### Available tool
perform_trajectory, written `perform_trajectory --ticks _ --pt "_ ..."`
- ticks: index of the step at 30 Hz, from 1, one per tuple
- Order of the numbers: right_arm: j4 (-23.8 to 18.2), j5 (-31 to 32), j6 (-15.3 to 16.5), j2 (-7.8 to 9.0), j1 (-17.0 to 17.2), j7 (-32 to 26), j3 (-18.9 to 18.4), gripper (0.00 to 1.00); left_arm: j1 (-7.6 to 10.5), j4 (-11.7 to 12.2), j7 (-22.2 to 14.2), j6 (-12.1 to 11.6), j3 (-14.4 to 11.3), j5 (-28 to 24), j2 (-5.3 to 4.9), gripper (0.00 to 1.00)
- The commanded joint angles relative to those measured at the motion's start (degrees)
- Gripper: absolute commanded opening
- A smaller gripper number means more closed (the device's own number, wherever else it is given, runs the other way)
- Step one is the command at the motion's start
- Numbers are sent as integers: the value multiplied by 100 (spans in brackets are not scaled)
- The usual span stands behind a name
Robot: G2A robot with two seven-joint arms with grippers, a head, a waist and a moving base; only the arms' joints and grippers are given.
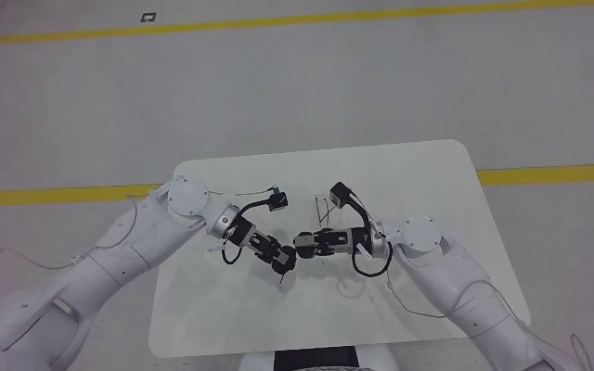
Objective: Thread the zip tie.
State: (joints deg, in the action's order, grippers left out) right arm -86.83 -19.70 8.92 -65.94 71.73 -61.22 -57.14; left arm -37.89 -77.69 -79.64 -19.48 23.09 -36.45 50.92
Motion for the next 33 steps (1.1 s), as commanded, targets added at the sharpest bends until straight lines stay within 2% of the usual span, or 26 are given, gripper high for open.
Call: perform_trajectory --ticks 1,6,9,11,24,25,26,27,33 --pt "-10 8 5 3 -3 -6 9 22 0 0 0 0 0 0 0 0" --pt "-20 21 -1 10 -11 -9 26 18 0 0 0 0 0 0 0 0" --pt "-25 22 -13 14 -11 8 32 10 0 0 0 0 0 0 0 0" --pt "-26 27 -17 18 -13 13 36 0 0 0 0 0 0 0 0 0" --pt "-40 16 -11 34 -19 62 55 0 0 0 0 0 0 0 0 0" --pt "-40 11 -9 35 -19 64 55 0 0 0 0 0 0 0 0 16" --pt "-41 8 -7 36 -18 66 55 0 0 0 0 0 0 0 0 40" --pt "-41 3 -6 37 -18 70 56 0 0 0 0 0 0 0 0 100" --pt "-8 -74 -10 42 -7 210 14 0 0 0 0 0 0 0 0 100"
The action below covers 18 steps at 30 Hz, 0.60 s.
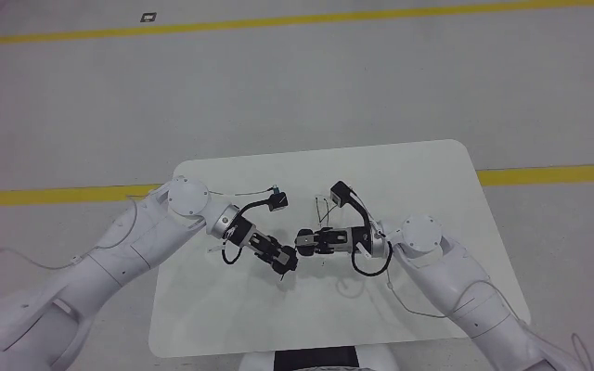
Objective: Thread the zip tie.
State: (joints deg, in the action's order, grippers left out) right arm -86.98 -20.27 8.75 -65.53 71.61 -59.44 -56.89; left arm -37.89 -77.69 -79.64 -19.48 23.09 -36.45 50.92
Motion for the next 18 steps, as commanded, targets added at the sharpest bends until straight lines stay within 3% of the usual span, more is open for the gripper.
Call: perform_trajectory --ticks 1,18 --pt "9 -29 9 2 10 54 -19 0 0 0 0 0 0 0 0 100" --pt "46 -348 35 33 165 613 -348 0 0 0 0 0 0 0 0 100"
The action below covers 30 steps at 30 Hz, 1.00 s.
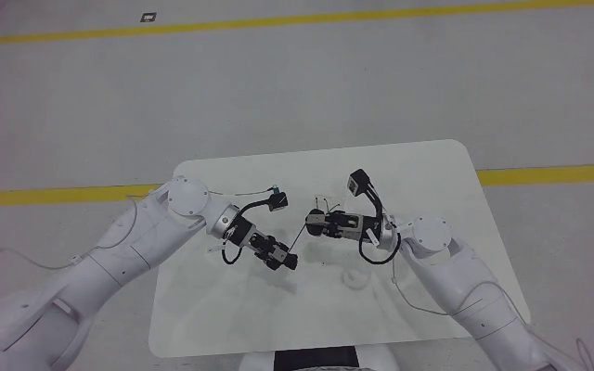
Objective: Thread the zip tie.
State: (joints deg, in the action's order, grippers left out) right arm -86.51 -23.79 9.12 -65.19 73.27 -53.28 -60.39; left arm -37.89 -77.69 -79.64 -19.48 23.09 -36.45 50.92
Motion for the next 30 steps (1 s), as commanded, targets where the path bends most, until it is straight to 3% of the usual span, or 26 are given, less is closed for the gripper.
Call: perform_trajectory --ticks 1,6,11,15,21,25,30 --pt "0 4 -1 0 -1 -3 3 0 0 0 0 0 0 0 0 100" --pt "0 4 -1 0 -1 -3 3 0 0 0 0 0 0 0 0 100" --pt "-20 -187 92 -15 144 264 -22 0 -241 -197 605 0 241 -12 -17 100" --pt "71 -646 359 -24 269 403 -180 0 -630 -343 1092 0 716 203 -68 100" --pt "170 -1388 673 -55 432 676 -397 0 -1218 -633 1425 0 1438 333 -55 100" --pt "210 -1532 822 -84 505 1008 -467 0 -1681 -742 1540 0 2076 248 52 100" --pt "209 -1529 791 -107 525 1172 -473 0 -2084 -722 1459 0 2659 255 272 100"
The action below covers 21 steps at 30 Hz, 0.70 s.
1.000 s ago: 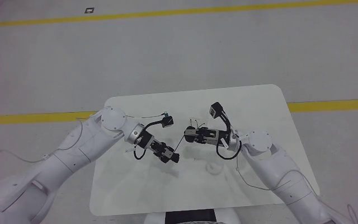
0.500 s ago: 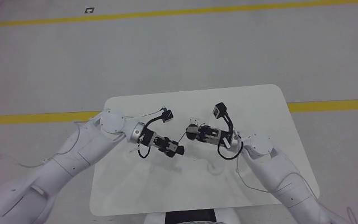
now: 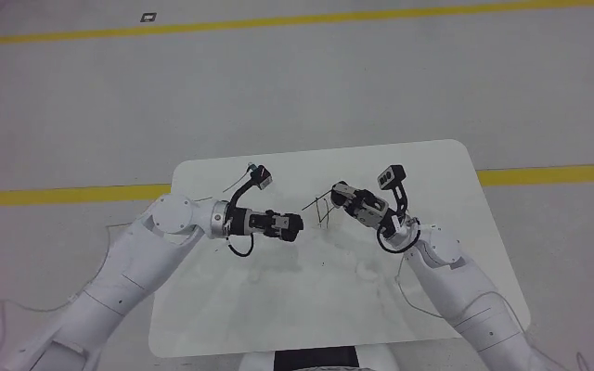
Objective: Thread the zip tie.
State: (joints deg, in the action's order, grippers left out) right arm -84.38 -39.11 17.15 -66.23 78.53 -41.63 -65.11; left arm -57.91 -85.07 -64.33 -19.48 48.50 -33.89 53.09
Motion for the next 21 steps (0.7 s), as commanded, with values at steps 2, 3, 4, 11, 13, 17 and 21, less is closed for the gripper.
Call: perform_trajectory --ticks 2,3,4,11,13,17,21 --pt "-6 12 3 -4 -5 26 -16 0 -82 17 -73 0 117 -1 55 100" --pt "-6 12 3 -4 -5 26 -16 0 -82 17 -73 0 117 -1 55 100" --pt "-6 12 3 -4 -5 26 -16 0 -82 17 -73 0 117 -1 55 100" --pt "-15 53 -16 -6 4 82 -13 0 -82 17 -73 0 117 -1 55 100" --pt "-81 85 -26 -22 54 266 12 0 -218 -30 239 0 92 -252 96 100" --pt "-64 104 29 -60 96 583 43 0 -402 -39 569 0 184 -312 191 100" --pt "-26 158 93 -108 92 920 104 0 -647 -108 962 0 410 -133 330 100"
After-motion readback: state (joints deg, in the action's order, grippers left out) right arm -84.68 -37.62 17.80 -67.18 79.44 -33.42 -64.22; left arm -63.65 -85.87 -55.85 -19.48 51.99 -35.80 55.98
